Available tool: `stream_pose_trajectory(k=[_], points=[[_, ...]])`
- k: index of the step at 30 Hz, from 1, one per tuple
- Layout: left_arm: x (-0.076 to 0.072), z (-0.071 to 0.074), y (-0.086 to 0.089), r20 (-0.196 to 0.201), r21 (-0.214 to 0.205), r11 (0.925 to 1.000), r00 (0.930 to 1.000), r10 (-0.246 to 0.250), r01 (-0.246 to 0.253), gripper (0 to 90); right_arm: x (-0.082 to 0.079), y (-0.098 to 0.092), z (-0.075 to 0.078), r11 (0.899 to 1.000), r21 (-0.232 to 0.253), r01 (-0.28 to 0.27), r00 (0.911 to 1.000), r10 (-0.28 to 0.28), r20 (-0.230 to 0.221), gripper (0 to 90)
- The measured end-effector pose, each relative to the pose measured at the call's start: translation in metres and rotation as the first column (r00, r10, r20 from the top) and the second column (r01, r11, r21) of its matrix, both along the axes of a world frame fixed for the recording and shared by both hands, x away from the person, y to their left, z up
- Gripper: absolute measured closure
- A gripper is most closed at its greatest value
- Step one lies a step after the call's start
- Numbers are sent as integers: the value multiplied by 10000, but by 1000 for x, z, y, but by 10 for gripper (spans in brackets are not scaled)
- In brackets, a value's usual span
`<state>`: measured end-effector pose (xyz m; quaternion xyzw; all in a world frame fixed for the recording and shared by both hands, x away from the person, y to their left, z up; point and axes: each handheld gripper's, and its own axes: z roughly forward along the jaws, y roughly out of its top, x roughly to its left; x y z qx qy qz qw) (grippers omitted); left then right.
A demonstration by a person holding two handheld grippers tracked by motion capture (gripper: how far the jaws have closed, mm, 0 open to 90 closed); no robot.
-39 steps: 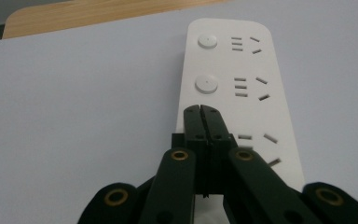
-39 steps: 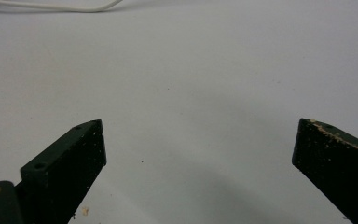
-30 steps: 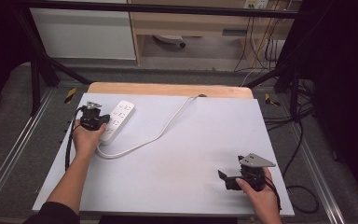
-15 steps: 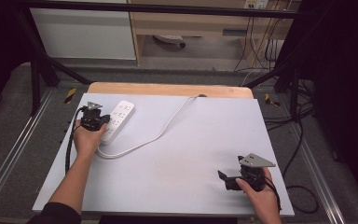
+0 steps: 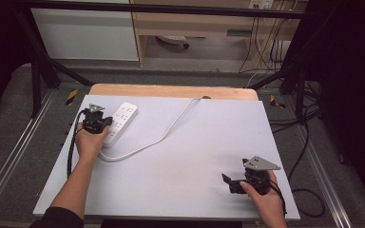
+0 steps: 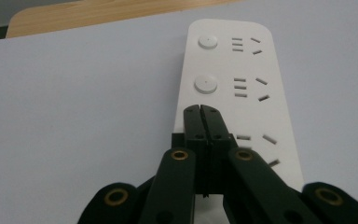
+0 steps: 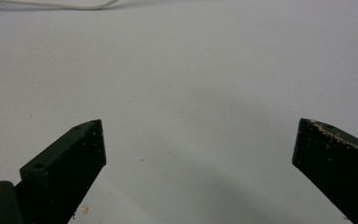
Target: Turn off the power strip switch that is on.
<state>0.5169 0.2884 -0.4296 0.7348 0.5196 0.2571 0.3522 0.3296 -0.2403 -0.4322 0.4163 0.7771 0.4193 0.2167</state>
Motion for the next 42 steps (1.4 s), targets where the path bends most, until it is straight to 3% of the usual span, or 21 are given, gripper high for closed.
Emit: stream_pose_trajectory(k=[7,13,27,42], points=[[0,0,2,-47,-189,9998,10000,4,-5,900,0,0,0,10000,-6,13,10000,-13,10,34],[0,1,0,-72,-20,10000,10000,-12,12,900,0,-1,0,10000,29,41,10000,-41,5,34],[0,1,1,-127,-58,10000,9999,-28,27,900,0,0,0,10000,-2,18,10000,-18,26,33],[-1,1,-4,172,-63,9999,9998,-136,137,900,0,0,0,10000,-30,23,10000,-23,-23,33]])
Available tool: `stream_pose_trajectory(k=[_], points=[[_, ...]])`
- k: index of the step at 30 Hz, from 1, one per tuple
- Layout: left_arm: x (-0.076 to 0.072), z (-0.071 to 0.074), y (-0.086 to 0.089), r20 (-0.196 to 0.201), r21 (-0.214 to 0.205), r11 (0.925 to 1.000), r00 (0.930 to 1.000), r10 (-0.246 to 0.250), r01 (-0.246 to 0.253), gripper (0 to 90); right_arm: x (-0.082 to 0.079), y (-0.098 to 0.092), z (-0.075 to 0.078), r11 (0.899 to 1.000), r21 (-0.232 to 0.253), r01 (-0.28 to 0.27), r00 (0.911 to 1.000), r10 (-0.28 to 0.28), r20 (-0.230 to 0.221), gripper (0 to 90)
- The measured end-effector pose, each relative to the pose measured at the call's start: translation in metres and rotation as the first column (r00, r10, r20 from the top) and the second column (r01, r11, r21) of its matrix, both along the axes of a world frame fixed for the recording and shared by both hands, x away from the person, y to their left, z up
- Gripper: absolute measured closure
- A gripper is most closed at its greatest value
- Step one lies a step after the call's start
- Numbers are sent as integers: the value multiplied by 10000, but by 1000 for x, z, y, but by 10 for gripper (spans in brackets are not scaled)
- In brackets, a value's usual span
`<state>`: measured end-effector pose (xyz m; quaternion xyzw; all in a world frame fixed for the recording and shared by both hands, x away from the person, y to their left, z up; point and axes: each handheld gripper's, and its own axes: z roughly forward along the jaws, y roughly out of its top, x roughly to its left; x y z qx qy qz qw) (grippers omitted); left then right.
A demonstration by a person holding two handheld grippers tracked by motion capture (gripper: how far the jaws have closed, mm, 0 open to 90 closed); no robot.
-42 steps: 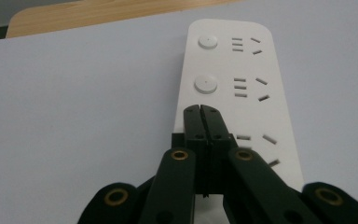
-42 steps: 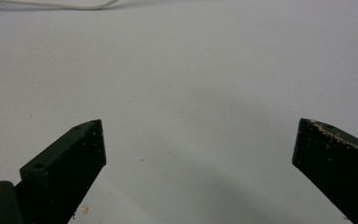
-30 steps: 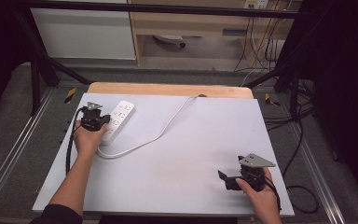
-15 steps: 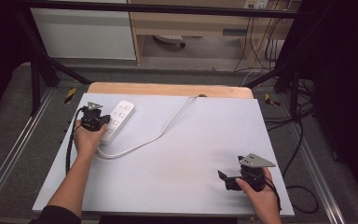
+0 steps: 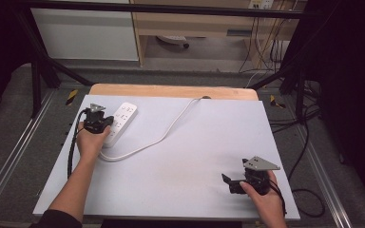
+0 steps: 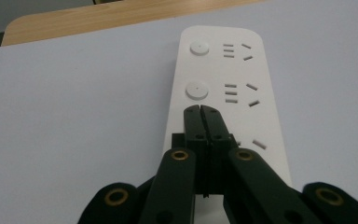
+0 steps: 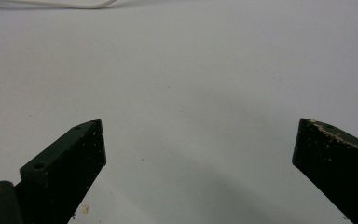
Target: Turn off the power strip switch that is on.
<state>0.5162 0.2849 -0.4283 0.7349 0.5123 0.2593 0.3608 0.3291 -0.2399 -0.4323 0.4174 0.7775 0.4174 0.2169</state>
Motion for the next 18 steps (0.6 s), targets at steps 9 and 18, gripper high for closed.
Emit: stream_pose_trajectory(k=[9,18], points=[[0,-2,3,68,-601,9982,10000,-67,71,900,0,0,0,10000,11,-4,10000,4,7,33],[2,-4,1,102,-839,9964,9999,102,-93,900,0,-2,1,9999,114,51,10000,-51,75,33]])
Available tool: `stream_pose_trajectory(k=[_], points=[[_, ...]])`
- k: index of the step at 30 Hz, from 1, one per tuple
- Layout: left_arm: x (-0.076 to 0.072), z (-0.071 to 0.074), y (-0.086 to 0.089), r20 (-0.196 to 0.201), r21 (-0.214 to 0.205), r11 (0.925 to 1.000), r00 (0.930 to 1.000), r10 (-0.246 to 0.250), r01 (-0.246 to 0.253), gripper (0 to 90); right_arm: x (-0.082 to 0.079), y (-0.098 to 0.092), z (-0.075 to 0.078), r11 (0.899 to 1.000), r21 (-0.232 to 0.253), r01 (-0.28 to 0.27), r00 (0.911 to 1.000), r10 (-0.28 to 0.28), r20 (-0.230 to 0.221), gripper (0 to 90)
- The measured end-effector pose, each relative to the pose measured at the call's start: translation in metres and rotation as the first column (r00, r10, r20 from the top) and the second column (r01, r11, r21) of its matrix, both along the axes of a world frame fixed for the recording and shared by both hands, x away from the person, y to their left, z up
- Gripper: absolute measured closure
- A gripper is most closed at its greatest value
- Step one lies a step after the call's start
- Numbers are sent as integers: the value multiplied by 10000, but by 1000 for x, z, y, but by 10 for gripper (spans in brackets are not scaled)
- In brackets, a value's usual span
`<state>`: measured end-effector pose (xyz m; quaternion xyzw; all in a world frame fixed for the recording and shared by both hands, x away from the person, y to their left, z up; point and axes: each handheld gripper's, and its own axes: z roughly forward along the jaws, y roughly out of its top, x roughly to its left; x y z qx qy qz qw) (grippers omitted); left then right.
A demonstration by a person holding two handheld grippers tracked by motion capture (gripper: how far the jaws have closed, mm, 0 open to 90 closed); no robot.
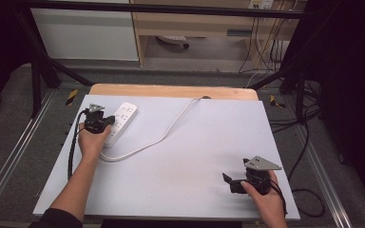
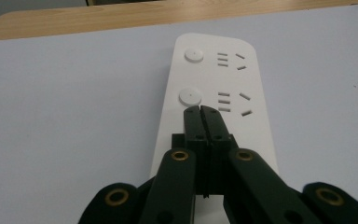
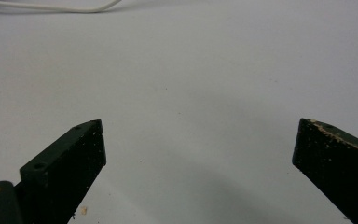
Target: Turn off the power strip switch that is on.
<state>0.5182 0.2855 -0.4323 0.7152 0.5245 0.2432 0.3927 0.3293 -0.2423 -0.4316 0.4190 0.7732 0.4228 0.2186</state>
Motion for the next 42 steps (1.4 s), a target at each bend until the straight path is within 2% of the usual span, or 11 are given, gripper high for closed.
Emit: stream_pose_trajectory(k=[8,15,18,21,22,24,30,33,35,38,42], points=[[-2,9,1,376,-370,9992,9992,130,-116,900,0,0,0,10000,-14,42,10000,-42,-33,35],[-3,11,1,508,-185,9998,9987,10,-1,900,2,-2,-1,9995,148,276,9996,-275,-78,37],[-4,13,1,616,-265,9996,9981,27,-11,900,2,-3,-2,9996,51,262,9996,-261,-95,37],[-5,16,0,794,-299,9995,9968,-30,54,900,2,-4,-2,9992,161,365,9993,-363,-119,37],[-5,17,0,886,-304,9995,9960,65,-38,812,2,-4,-2,9992,188,353,9993,-351,-98,36],[-6,19,1,1004,-485,9987,9948,178,-130,719,2,-5,-1,9992,182,370,9993,-368,-99,36],[-9,25,4,1290,-1053,9944,9916,72,65,545,3,-7,-1,9991,217,364,9993,-362,-92,35],[-10,26,2,1264,-1028,9946,9920,11,120,419,3,-6,-1,9991,245,357,9993,-354,-105,33],[-10,25,1,1107,-1224,9923,9938,-57,193,367,3,-6,-1,9992,217,329,9994,-328,-71,33],[-11,26,-1,784,-1516,9881,9968,-136,254,240,3,-6,-1,9992,223,322,9995,-321,-67,32],[-14,30,-4,972,-1570,9863,9947,-351,501,87,3,-5,-2,9995,233,225,9997,-222,-135,31]])
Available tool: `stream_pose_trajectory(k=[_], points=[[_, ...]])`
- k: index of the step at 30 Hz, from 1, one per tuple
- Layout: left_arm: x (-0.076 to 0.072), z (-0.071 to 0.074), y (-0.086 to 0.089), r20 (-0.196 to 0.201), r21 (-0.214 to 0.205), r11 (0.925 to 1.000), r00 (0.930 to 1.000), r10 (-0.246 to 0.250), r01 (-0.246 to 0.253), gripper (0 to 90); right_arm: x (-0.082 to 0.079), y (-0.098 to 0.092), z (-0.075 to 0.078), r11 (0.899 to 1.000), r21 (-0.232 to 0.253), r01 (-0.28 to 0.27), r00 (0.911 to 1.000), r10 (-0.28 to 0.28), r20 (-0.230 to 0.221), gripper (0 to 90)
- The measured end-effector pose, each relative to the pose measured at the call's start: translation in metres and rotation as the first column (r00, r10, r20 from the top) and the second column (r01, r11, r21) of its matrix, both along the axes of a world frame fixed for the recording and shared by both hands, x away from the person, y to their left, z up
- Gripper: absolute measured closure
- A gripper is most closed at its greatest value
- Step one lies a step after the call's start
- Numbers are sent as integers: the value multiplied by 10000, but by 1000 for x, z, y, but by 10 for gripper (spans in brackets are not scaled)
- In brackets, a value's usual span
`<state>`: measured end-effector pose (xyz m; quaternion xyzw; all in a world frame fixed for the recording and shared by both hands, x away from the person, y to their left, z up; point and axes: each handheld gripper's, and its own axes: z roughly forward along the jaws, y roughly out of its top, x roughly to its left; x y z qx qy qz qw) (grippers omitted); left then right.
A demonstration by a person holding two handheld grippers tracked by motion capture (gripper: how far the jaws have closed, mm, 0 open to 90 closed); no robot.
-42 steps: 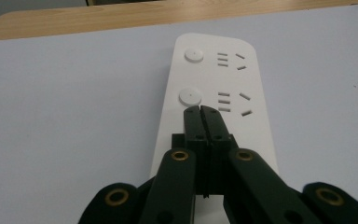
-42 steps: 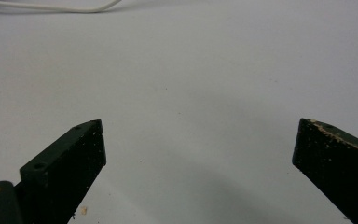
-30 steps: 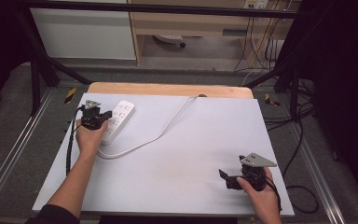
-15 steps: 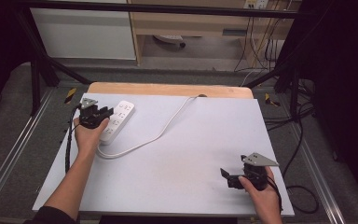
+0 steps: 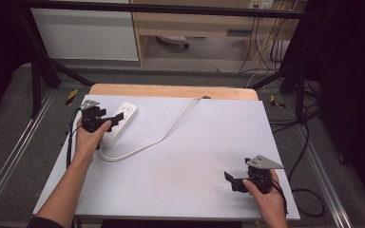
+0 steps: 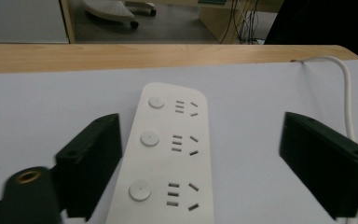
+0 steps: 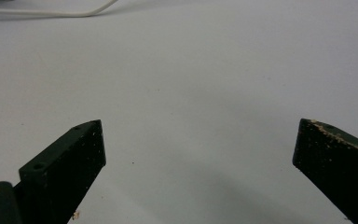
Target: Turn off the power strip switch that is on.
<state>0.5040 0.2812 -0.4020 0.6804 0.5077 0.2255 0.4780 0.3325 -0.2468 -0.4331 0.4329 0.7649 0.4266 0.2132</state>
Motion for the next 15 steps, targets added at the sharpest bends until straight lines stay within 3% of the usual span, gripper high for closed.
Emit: stream_pose_trajectory(k=[6,10,15], points=[[-2,4,-5,30,161,9997,9998,193,-193,74,0,2,0,9999,-29,-124,9999,124,-3,31],[-6,6,-7,4,548,9979,9994,339,-339,80,0,3,0,9999,-10,-124,9999,124,-114,31],[-12,12,-3,84,315,9992,9997,239,-242,79,0,3,0,9999,-35,-125,9999,125,-55,31]])
